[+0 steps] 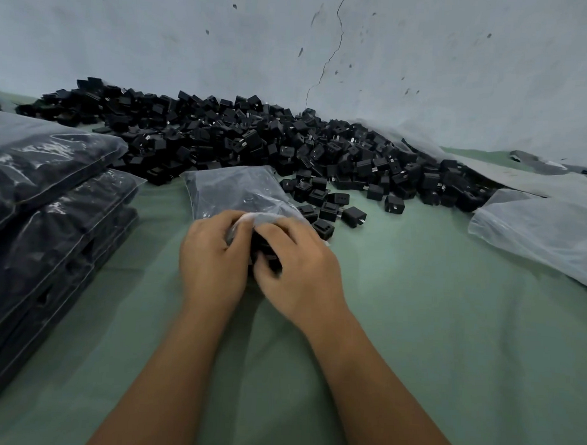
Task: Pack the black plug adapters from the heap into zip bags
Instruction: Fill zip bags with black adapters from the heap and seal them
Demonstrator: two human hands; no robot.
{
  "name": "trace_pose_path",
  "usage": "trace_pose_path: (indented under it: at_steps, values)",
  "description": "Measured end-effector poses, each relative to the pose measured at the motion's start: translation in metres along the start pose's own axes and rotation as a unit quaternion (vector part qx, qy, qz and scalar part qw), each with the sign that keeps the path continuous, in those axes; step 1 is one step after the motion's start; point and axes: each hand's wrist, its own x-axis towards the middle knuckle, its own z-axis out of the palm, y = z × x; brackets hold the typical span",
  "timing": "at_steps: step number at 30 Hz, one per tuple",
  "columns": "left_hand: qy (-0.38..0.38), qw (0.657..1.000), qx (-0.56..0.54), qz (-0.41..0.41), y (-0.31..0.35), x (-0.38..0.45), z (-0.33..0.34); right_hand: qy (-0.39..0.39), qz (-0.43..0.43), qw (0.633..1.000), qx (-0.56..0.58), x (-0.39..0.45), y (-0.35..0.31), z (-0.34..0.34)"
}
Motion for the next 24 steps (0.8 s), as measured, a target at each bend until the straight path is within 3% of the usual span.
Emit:
trace_pose_path:
  at_steps: [7, 13, 20, 24]
  values:
    - [-0.002, 1.0, 0.006, -0.008, 0.001, 0.0, 0.002, -0.159, 0.057, 0.982, -0.08, 0.006, -0.003, 0.002]
    - [-0.008, 1.0, -0.004, -0.016, -0.001, 0.001, 0.002, -0.147, 0.05, 0.966, -0.205, 0.006, -0.003, -0.003]
    - [-0.002, 1.0, -0.006, -0.014, 0.001, 0.001, 0.001, -0.129, 0.087, 0.982, -0.104, 0.007, -0.01, -0.007]
    - [0.007, 1.0, 0.022, 0.012, 0.0, 0.001, 0.001, -0.161, 0.133, 0.978, -0.014, 0.011, -0.015, -0.008]
